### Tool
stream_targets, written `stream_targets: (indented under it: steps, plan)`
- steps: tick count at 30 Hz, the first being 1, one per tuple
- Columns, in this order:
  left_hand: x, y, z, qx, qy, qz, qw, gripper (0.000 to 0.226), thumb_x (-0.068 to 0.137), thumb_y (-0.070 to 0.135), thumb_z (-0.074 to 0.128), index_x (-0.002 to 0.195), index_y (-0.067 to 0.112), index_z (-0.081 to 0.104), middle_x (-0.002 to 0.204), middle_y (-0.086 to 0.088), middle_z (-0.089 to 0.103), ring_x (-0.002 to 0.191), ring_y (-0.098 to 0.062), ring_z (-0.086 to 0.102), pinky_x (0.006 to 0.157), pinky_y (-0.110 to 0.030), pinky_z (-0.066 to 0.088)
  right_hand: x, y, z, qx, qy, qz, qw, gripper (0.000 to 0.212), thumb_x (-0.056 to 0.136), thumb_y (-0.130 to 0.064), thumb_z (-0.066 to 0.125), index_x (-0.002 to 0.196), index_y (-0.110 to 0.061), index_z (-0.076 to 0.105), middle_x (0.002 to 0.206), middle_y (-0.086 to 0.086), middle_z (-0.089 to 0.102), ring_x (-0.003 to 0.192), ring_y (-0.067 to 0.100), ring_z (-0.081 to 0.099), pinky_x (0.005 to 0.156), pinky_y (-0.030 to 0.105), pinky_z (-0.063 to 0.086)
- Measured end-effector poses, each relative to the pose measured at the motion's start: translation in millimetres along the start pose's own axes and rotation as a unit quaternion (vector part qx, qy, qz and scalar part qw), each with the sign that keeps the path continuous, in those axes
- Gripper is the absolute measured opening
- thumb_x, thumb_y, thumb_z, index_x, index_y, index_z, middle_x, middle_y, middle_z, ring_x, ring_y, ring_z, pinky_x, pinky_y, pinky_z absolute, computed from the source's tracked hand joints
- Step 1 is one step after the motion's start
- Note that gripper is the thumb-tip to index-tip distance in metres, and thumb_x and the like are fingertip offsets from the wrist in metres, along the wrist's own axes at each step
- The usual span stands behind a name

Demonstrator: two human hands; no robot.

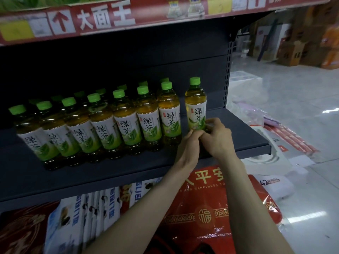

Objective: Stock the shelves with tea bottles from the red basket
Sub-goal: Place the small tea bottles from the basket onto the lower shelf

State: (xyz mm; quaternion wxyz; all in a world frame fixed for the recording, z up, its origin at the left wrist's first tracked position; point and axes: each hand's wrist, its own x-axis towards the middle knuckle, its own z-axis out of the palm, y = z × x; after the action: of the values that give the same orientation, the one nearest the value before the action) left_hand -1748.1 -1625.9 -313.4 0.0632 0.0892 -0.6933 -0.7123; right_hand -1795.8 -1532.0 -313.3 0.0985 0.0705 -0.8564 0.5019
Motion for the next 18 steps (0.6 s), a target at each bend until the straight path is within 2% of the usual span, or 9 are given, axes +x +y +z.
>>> stream_targets:
  steps: [3, 5, 7, 9, 12, 16, 18]
  plan:
    - [-5.4, 2.1, -7.3, 0.031, 0.012, 0.002, 0.999, 0.041, 0.099, 0.036, 0.054, 0.132, 0.015, 0.068, 0.128, -0.006, 0.07, 0.111, -0.012, 0.064, 0.089, -0.026, 0.051, -3.3, -1.7, 4.9, 0.012, 0.011, -0.007, 1.0, 0.04, 0.095, -0.028, 0.07, 0.13, -0.013, 0.059, 0.123, 0.013, 0.072, 0.111, 0.032, 0.069, 0.094, 0.049, 0.058]
    - [-9.8, 4.7, -11.8, 0.063, 0.015, -0.001, 0.998, 0.05, 0.092, 0.043, 0.054, 0.136, 0.023, 0.067, 0.129, 0.001, 0.068, 0.119, -0.014, 0.061, 0.1, -0.031, 0.05, -3.8, -1.2, 7.3, 0.019, 0.023, -0.004, 1.0, 0.038, 0.095, -0.028, 0.071, 0.128, -0.014, 0.061, 0.122, 0.01, 0.074, 0.11, 0.029, 0.07, 0.093, 0.045, 0.058]
    - [-15.8, 5.3, -17.9, 0.084, 0.023, 0.002, 0.996, 0.05, 0.09, 0.043, 0.053, 0.137, 0.031, 0.065, 0.121, 0.014, 0.066, 0.124, -0.013, 0.058, 0.112, -0.04, 0.047, -3.8, 0.6, 9.5, 0.026, 0.033, -0.003, 0.999, 0.035, 0.094, -0.028, 0.073, 0.126, -0.016, 0.062, 0.121, 0.007, 0.075, 0.109, 0.025, 0.071, 0.091, 0.039, 0.058]
    - [-21.4, 0.6, -28.9, 0.091, 0.072, 0.042, 0.992, 0.039, 0.1, 0.027, 0.056, 0.138, 0.025, 0.064, 0.114, 0.021, 0.064, 0.118, -0.006, 0.061, 0.11, -0.036, 0.049, -2.6, 2.3, 12.3, 0.04, 0.036, 0.001, 0.999, 0.037, 0.093, -0.027, 0.075, 0.126, -0.017, 0.062, 0.122, 0.005, 0.074, 0.111, 0.022, 0.071, 0.094, 0.038, 0.058]
    - [-28.3, -7.2, -46.3, 0.094, 0.178, 0.097, 0.975, 0.043, 0.099, 0.014, 0.059, 0.141, 0.025, 0.062, 0.13, 0.013, 0.064, 0.116, 0.003, 0.06, 0.106, -0.031, 0.053, -0.7, 4.1, 16.7, 0.045, 0.029, -0.007, 0.999, 0.055, 0.09, -0.03, 0.079, 0.139, -0.019, 0.056, 0.132, 0.003, 0.07, 0.121, 0.022, 0.066, 0.103, 0.045, 0.055]
    - [-30.3, -14.3, -48.7, 0.144, 0.183, 0.077, 0.97, 0.06, 0.084, 0.031, 0.056, 0.144, 0.038, 0.056, 0.138, 0.015, 0.063, 0.13, -0.01, 0.057, 0.112, -0.044, 0.05, 0.7, 6.7, 24.0, 0.043, 0.009, -0.017, 0.999, 0.065, 0.088, -0.023, 0.082, 0.146, -0.02, 0.054, 0.136, 0.003, 0.068, 0.126, 0.021, 0.064, 0.107, 0.037, 0.052]
    - [-26.9, -19.2, -47.5, 0.157, 0.171, 0.061, 0.971, 0.064, 0.08, 0.039, 0.053, 0.144, 0.042, 0.053, 0.134, 0.014, 0.066, 0.127, -0.016, 0.06, 0.108, -0.048, 0.052, 2.0, 8.7, 27.7, 0.038, 0.021, -0.017, 0.999, 0.064, 0.086, -0.023, 0.083, 0.144, -0.021, 0.056, 0.133, 0.002, 0.07, 0.123, 0.021, 0.065, 0.106, 0.038, 0.054]
